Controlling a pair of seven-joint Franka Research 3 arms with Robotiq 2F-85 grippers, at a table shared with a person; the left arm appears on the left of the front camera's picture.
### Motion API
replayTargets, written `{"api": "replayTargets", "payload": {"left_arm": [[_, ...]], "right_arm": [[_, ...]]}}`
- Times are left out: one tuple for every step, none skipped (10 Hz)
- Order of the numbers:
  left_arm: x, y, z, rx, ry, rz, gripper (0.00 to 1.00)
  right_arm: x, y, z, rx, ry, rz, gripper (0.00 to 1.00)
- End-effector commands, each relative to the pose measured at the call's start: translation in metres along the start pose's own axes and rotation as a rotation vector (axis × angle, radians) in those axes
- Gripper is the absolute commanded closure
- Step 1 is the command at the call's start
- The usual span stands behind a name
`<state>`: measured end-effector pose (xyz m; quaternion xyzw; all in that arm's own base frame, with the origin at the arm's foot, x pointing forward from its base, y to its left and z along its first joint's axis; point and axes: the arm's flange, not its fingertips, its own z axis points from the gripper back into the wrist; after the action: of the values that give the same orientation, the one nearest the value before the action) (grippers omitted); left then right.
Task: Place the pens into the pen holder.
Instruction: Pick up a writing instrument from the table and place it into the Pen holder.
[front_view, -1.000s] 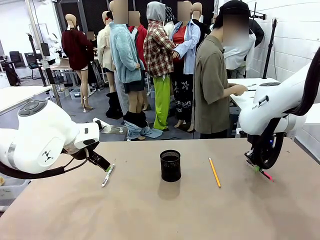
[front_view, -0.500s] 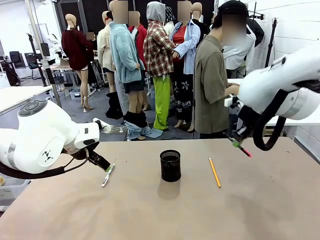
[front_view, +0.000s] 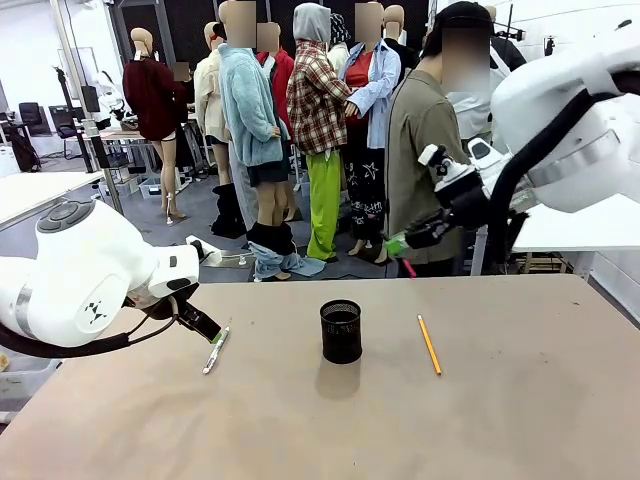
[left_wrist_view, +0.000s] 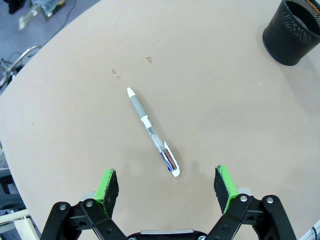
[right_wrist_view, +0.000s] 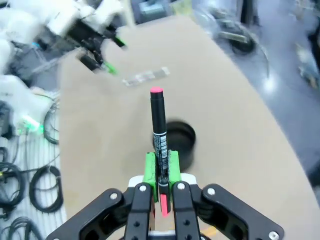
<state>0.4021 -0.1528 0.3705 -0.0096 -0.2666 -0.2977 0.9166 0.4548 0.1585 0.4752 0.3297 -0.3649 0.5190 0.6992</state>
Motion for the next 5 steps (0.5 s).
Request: {"api": "replayTargets", "payload": {"left_arm": [[0.0,0.002,0.001,0.0,-0.002,0.005,0.0],[0.0,0.002,0.001,0.0,-0.002,0.005,0.0],[0.0,0.002,0.001,0.0,-0.002,0.005,0.0],[0.0,0.002,0.001,0.0,-0.002,0.005,0.0],[0.0,0.002,0.001,0.0,-0.002,0.005,0.0]], "right_arm": [[-0.004,-0.027,-0.033,0.182,-0.106,0.048,1.0],[0.004,-0.03,-0.053,0.25,-0.14,0.054,1.0],[0.011,-0.033,-0.076,0.325,-0.183,0.058,1.0],[0.014,-0.029,-0.094,0.363,-0.17,0.045,1.0],[0.012,-0.028,-0.11,0.365,-0.149,0.031,1.0]]}}
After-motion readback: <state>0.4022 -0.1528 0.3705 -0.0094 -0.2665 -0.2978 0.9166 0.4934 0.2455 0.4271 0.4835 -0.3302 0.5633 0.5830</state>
